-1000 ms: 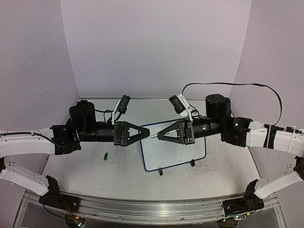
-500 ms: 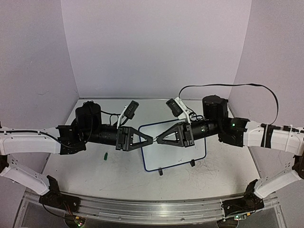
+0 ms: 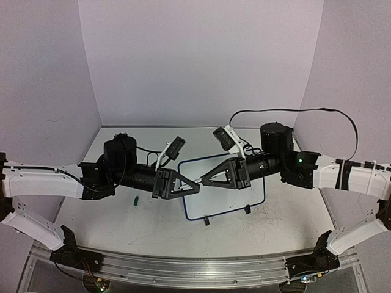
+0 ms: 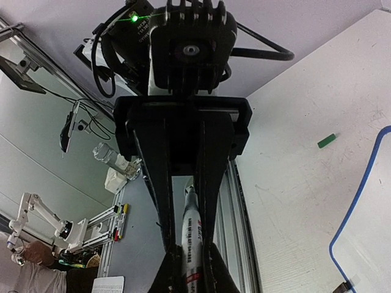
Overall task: Write a sentence on the whiteboard
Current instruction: Pass from the right arm to the left, then pass from the left arm to the right
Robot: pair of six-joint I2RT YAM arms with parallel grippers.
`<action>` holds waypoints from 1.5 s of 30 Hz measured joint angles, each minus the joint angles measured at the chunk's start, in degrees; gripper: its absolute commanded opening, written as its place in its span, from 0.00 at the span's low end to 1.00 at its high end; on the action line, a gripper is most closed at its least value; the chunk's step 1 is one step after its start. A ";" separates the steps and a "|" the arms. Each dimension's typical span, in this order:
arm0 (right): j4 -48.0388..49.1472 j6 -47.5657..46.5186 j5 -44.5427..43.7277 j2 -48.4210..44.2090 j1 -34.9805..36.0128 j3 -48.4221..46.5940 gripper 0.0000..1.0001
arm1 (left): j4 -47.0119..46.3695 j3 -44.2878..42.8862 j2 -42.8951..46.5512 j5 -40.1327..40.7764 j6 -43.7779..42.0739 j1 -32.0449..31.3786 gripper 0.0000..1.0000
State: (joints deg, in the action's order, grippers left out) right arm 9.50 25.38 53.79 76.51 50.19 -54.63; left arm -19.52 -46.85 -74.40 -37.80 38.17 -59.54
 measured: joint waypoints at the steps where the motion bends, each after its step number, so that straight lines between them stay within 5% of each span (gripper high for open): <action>1: 0.09 0.12 0.09 -0.04 0.00 0.00 0.02 | 0.02 -0.01 -0.03 -0.04 -0.07 -0.03 0.04; 8: 0.41 1.02 0.95 -0.13 0.00 0.00 0.31 | -0.06 -0.07 -0.03 -0.18 -0.74 -0.19 0.00; 12: 0.44 1.92 0.69 -0.15 -0.02 0.00 0.34 | -0.10 -0.07 -0.03 -0.15 -0.74 -0.32 0.00; 17: 0.69 2.77 0.51 -0.15 -0.02 0.00 0.30 | -0.10 -0.07 -0.03 -0.11 -0.74 -0.43 0.00; 30: 2.06 5.67 0.24 -0.11 -0.02 0.00 0.00 | -0.32 -0.07 -0.03 0.42 -0.70 -0.52 0.01; 32: 2.24 5.82 0.22 -0.11 -0.02 0.00 0.00 | -0.44 -0.07 -0.03 0.48 -0.69 -0.52 0.14; 39: 2.38 5.60 -4.30 -0.68 0.00 0.15 0.00 | -0.84 0.56 1.88 4.62 0.46 -0.43 0.96; 45: 0.71 4.62 -16.89 -8.24 -0.02 2.97 0.00 | -1.45 5.41 7.86 8.90 3.89 3.03 0.99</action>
State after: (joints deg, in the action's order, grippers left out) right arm 10.21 30.00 36.90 68.27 50.17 -51.66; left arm -20.97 -41.44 -66.54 -28.90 42.06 -56.51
